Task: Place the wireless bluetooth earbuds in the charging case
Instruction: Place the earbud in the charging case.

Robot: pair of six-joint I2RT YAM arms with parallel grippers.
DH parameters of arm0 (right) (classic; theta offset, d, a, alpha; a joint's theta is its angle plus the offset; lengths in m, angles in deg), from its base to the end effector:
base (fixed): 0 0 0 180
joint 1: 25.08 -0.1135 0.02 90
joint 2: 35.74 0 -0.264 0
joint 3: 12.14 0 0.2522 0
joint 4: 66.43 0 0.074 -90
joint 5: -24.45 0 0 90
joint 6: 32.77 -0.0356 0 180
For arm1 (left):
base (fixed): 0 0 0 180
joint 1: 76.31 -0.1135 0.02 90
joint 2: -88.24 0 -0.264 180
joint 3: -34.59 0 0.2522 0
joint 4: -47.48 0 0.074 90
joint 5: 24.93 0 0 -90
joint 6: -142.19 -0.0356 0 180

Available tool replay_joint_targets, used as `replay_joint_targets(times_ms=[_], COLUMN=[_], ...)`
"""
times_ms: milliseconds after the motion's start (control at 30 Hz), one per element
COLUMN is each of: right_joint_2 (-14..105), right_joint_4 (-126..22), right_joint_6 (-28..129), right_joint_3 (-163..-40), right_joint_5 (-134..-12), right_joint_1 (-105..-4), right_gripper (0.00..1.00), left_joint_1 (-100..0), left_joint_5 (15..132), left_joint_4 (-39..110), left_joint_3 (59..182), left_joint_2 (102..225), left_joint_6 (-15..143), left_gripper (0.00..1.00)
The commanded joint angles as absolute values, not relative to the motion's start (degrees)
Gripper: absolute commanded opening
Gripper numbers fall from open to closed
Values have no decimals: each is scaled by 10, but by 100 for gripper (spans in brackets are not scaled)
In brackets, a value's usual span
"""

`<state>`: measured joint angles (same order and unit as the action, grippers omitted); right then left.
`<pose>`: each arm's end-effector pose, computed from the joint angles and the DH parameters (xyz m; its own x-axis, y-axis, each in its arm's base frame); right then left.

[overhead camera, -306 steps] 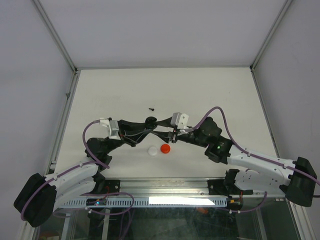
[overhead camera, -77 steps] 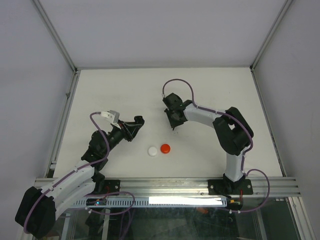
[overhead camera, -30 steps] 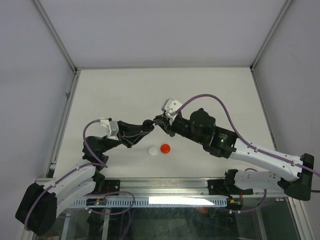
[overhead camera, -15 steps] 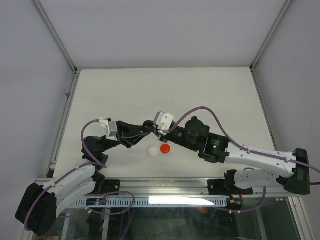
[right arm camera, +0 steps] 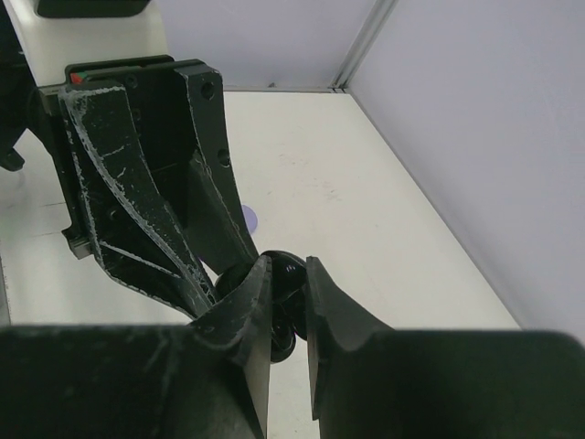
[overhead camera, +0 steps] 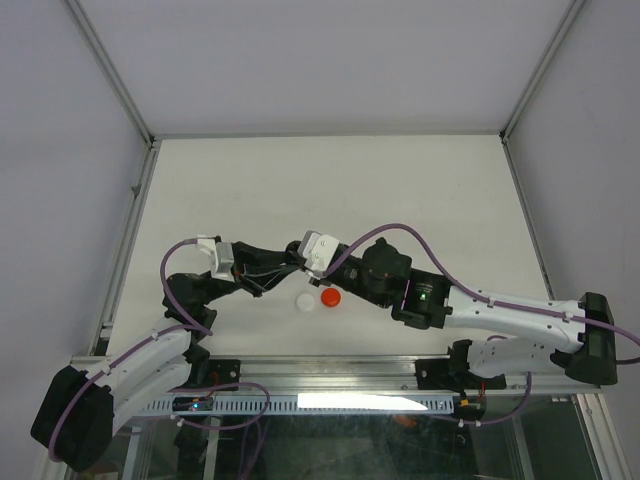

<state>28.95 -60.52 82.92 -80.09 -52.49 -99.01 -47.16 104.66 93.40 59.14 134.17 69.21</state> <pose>0.0818 0.2548 0.3615 0.3672 -0.2510 -0.8957 -0.7928 0.4192 -0.4425 0.1317 -0.0995 0.2534 0.0888 -0.3078 -0.9473 0.9492 0.3143 -0.0132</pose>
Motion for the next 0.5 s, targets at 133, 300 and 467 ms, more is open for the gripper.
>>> replay_joint_targets(times_ms=[133, 300, 467], right_joint_2=[283, 279, 280], right_joint_4=[-625, -620, -615], right_joint_6=[848, 849, 844], right_joint_3=[-799, -796, -797], right_joint_5=[-513, -529, -533], right_joint_1=[-1000, -1004, -1006], right_gripper=[7, 8, 8], left_joint_1=[-476, -476, -476], left_joint_5=[1050, 1038, 1026], left_joint_4=[972, 973, 977], left_joint_3=[611, 612, 611], left_joint_2=[1334, 1337, 1340], left_joint_6=[707, 720, 731], left_gripper=[0, 0, 0])
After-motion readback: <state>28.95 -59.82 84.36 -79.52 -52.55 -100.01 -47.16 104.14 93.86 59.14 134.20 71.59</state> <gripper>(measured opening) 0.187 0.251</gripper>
